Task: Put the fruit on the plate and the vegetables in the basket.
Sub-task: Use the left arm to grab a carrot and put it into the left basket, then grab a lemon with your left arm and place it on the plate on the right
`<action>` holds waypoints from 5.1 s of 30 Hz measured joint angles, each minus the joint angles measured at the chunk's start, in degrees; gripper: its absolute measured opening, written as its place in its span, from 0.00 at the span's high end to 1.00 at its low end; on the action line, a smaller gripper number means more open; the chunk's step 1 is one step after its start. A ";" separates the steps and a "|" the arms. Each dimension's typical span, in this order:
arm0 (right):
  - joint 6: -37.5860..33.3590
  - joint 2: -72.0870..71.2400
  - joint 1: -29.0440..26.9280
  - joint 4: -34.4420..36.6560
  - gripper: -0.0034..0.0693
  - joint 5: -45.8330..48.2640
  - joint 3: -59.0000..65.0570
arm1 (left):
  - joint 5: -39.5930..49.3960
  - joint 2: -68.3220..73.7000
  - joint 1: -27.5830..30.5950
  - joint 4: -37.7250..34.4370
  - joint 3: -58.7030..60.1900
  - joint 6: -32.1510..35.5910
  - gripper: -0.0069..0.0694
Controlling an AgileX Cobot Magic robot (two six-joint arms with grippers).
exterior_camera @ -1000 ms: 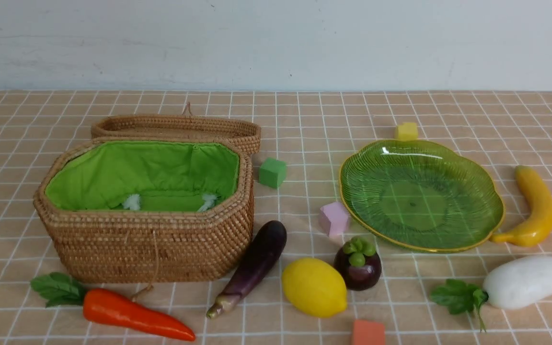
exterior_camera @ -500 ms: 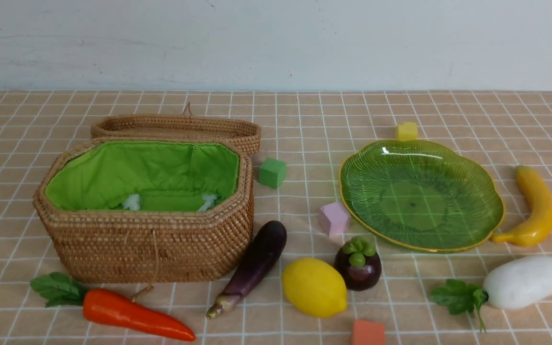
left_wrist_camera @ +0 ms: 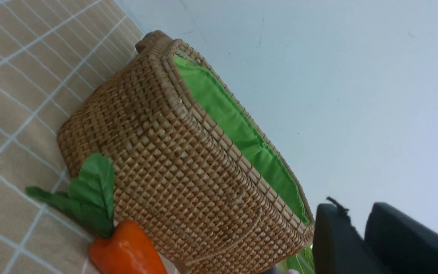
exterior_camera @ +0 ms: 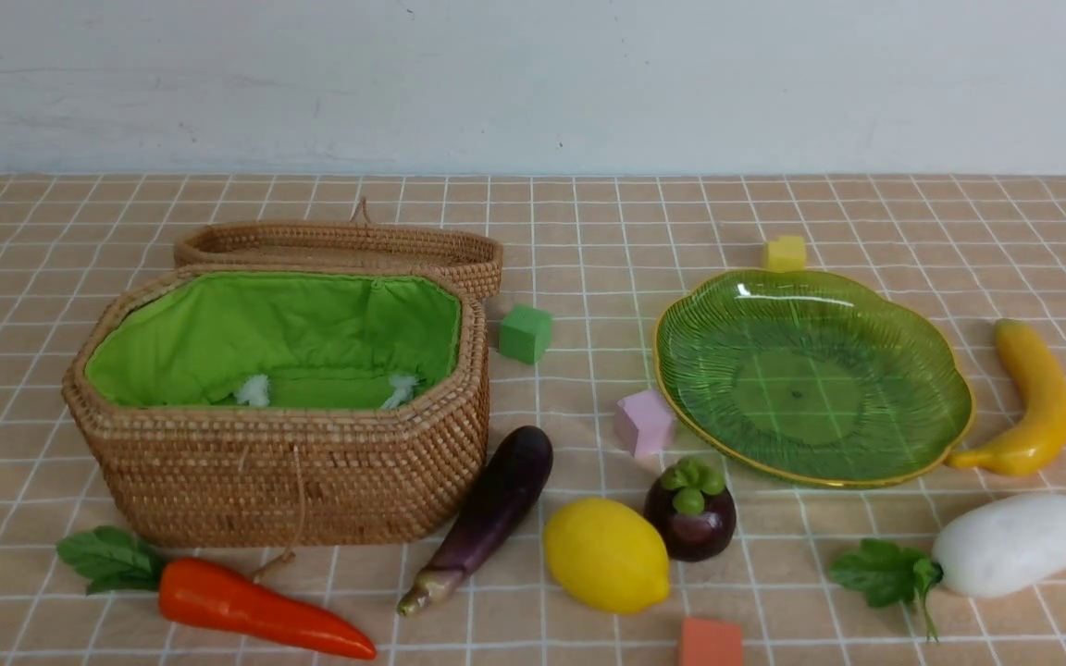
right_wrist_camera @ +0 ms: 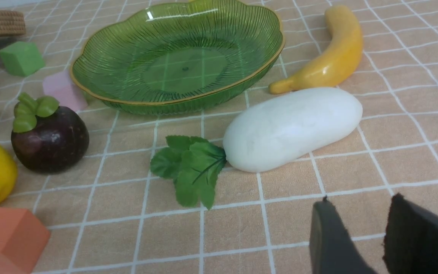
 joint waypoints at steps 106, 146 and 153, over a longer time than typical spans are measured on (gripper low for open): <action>-32.84 22.46 5.40 46.65 0.81 35.53 -46.78 | 30.67 96.84 -20.53 49.74 -82.13 57.56 0.39; -22.34 22.46 5.40 28.77 0.79 50.66 -50.48 | 43.35 116.16 -40.56 30.69 -87.81 79.69 0.07; -23.60 22.46 5.40 28.78 0.78 50.66 -50.48 | 43.08 117.36 -39.77 27.29 -88.09 80.04 0.15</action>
